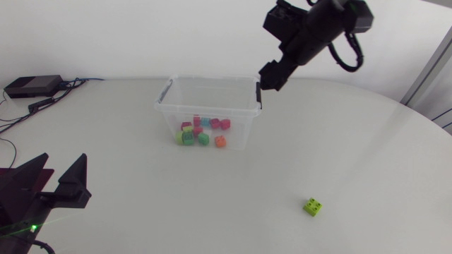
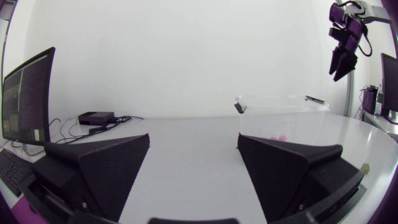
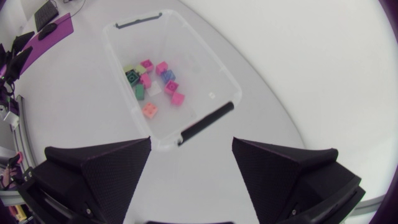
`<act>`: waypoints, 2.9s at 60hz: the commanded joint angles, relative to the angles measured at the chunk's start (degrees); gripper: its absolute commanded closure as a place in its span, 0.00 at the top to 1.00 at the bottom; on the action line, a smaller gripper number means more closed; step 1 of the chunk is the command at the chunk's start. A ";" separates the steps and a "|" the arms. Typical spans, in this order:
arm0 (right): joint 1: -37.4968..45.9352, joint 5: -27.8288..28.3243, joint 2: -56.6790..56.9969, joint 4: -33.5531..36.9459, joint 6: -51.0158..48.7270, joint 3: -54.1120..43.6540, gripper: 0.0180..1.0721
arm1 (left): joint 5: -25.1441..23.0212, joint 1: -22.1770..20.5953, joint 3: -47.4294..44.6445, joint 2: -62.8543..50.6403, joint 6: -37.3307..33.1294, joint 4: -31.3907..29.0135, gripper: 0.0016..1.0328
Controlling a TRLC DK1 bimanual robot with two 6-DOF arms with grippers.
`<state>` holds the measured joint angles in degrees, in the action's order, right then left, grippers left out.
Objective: Pick up the duplo bricks and place them in the container
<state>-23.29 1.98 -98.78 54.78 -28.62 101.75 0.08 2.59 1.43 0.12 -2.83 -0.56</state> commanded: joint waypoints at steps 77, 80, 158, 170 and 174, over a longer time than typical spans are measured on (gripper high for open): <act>10.72 1.63 12.21 -17.78 -8.56 -61.68 0.90 | 0.01 0.31 -1.34 0.50 -0.42 -0.06 0.96; 10.72 1.54 11.68 -18.31 -8.82 -61.94 0.90 | 0.01 0.31 -1.34 0.50 -0.42 -0.06 0.96; 1.23 2.68 20.82 2.43 2.25 -28.01 0.27 | 0.01 0.31 -1.34 0.50 -0.42 -0.06 0.96; -3.61 3.12 12.03 -3.02 7.09 -17.82 0.27 | 0.01 0.31 -1.34 0.50 -0.42 -0.06 0.96; -4.05 4.35 9.31 -5.21 7.97 -15.45 0.27 | 0.01 0.31 -1.34 0.50 -0.42 -0.06 0.96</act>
<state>-26.65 5.37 -85.69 50.94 -23.16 83.79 0.08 2.59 1.43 0.12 -2.83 -0.56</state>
